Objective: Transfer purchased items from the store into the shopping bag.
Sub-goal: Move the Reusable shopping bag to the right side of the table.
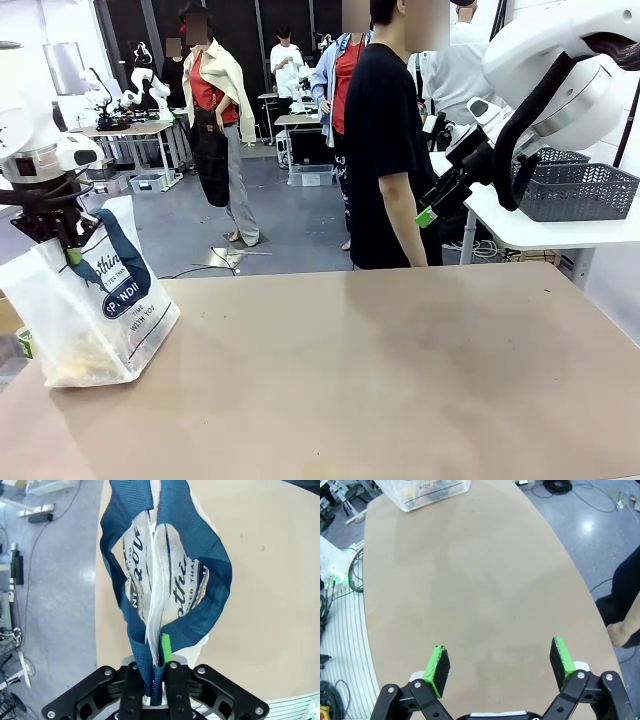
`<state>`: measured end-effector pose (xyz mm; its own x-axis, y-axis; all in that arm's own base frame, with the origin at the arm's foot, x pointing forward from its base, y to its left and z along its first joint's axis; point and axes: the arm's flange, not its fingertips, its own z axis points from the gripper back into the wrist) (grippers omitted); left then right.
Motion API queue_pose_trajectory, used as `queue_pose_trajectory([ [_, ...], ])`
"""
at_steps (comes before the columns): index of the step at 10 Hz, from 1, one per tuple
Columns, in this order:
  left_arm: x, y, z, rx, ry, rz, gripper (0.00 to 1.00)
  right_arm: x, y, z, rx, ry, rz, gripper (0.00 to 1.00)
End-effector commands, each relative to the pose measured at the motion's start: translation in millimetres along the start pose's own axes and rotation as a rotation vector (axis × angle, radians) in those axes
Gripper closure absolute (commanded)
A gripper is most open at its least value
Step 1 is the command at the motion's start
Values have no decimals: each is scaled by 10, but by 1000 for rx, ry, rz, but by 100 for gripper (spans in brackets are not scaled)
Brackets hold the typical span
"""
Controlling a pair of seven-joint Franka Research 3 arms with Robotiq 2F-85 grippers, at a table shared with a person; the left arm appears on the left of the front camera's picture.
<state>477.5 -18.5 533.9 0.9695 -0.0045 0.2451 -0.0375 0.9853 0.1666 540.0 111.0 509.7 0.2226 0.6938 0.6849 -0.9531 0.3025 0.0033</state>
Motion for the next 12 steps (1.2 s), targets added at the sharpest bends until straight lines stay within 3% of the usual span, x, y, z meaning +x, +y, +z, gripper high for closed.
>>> queue_pose_trajectory([
  [1, 9, 46, 41, -1, 4, 8, 40, -1, 5, -7, -6, 7, 0, 0],
  [3, 17, 56, 103, -11, 13, 8, 0, -1, 5, -7, -6, 7, 0, 0],
  [12, 48, 334, 644, 10, -61, 69, 0, -1, 5, -7, -6, 7, 0, 0],
])
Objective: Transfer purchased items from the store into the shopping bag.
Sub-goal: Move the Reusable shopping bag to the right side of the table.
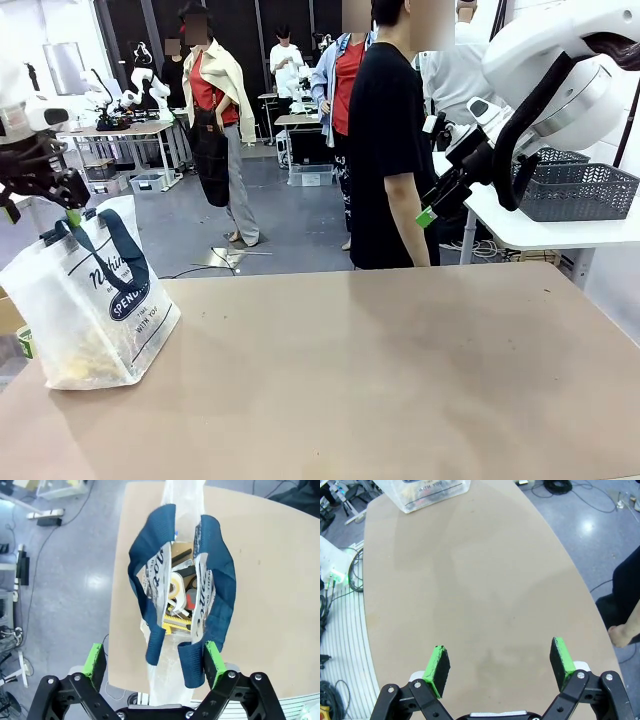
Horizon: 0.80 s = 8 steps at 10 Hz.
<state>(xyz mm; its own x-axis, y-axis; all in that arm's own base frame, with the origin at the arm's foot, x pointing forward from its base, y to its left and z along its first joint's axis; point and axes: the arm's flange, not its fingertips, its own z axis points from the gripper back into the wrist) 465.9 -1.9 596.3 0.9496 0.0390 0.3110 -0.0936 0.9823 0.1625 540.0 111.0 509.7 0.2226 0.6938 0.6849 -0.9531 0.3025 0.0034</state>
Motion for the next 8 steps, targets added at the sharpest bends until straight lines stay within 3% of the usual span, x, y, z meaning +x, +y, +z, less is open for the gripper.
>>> queue_pose_trajectory([
  [1, -2, 109, 119, -7, -6, 18, 0, -1, 5, -7, -6, 7, 0, 0],
  [8, 13, 89, 137, 2, -18, 17, 0, -1, 5, -7, -6, 7, 0, 0],
])
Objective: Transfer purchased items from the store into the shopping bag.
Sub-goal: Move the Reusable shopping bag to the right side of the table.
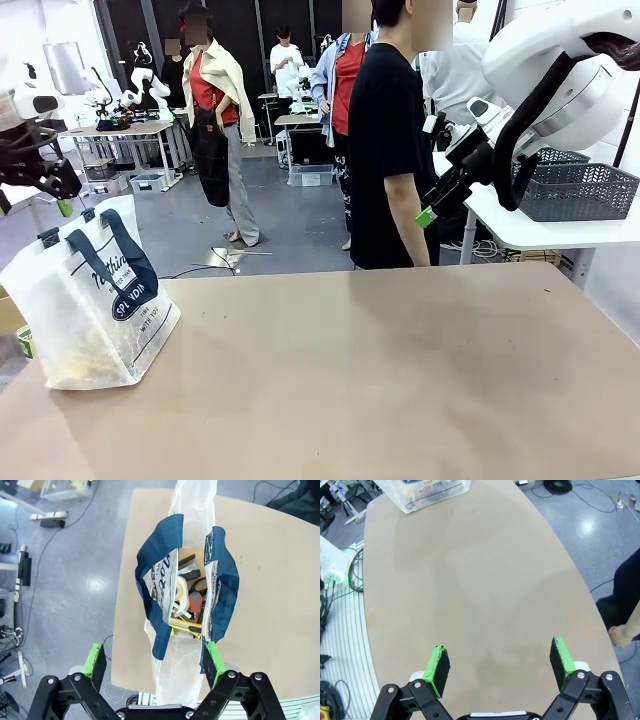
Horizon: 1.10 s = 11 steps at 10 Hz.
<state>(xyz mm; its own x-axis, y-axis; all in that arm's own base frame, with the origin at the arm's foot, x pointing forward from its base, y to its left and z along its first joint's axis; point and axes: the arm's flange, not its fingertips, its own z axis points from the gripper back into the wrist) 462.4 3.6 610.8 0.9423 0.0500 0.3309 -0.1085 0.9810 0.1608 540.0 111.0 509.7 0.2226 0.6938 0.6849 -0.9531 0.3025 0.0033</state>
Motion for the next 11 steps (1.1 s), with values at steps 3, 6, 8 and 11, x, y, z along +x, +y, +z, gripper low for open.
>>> queue_pose_trajectory([
  [3, -1, 8, 1, -2, 0, 2, 0, -1, 5, -7, -6, 7, 0, 0],
  [6, 0, 0, 0, 0, 0, 0, 0, -1, 5, -7, -6, 7, 0, 0],
  [8, -132, -166, 242, -161, -113, -196, 0, -1, 5, -7, -6, 7, 0, 0],
  [11, -186, -410, 297, -485, -184, -397, 0, -1, 5, -7, -6, 7, 0, 0],
])
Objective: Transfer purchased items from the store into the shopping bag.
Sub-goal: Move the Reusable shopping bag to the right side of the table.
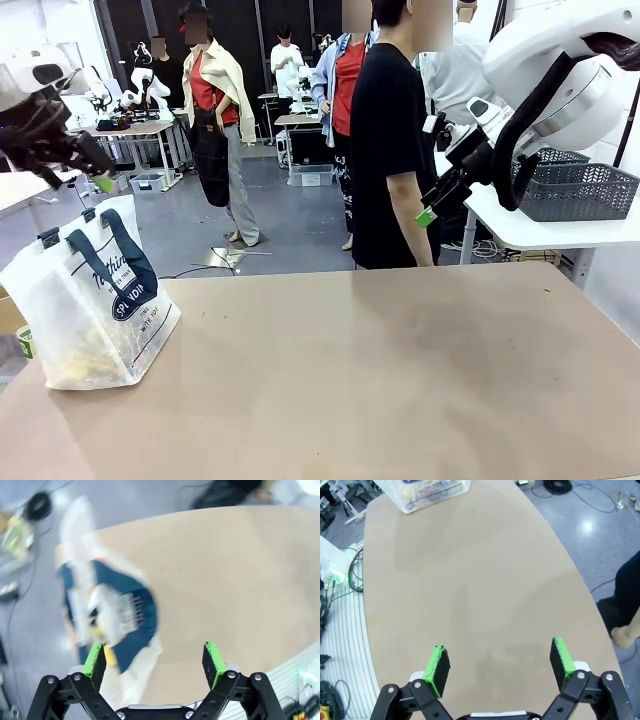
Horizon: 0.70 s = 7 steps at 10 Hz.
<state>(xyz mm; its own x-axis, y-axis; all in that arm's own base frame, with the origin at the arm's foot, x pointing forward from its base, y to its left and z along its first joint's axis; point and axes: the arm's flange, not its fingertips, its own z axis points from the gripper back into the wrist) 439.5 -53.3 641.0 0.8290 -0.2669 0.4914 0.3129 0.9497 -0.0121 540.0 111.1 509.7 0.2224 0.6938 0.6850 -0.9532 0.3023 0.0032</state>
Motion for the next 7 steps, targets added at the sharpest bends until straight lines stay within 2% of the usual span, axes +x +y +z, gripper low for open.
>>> queue_pose_trajectory([
  [1, -42, 22, -236, -272, -26, -100, 0, -2, 4, -7, -6, 7, 0, 0],
  [3, 39, -133, -289, -399, -46, -184, 0, -2, 4, -7, -6, 7, 0, 0],
  [4, 70, -212, -355, -483, -40, -276, 0, -2, 4, -7, -6, 7, 0, 0],
  [5, 104, -292, -472, -528, -85, -353, 0, -2, 4, -7, -6, 7, 0, 0],
  [7, 118, -426, -616, -512, -290, -453, 0, -2, 4, -7, -6, 7, 0, 0],
])
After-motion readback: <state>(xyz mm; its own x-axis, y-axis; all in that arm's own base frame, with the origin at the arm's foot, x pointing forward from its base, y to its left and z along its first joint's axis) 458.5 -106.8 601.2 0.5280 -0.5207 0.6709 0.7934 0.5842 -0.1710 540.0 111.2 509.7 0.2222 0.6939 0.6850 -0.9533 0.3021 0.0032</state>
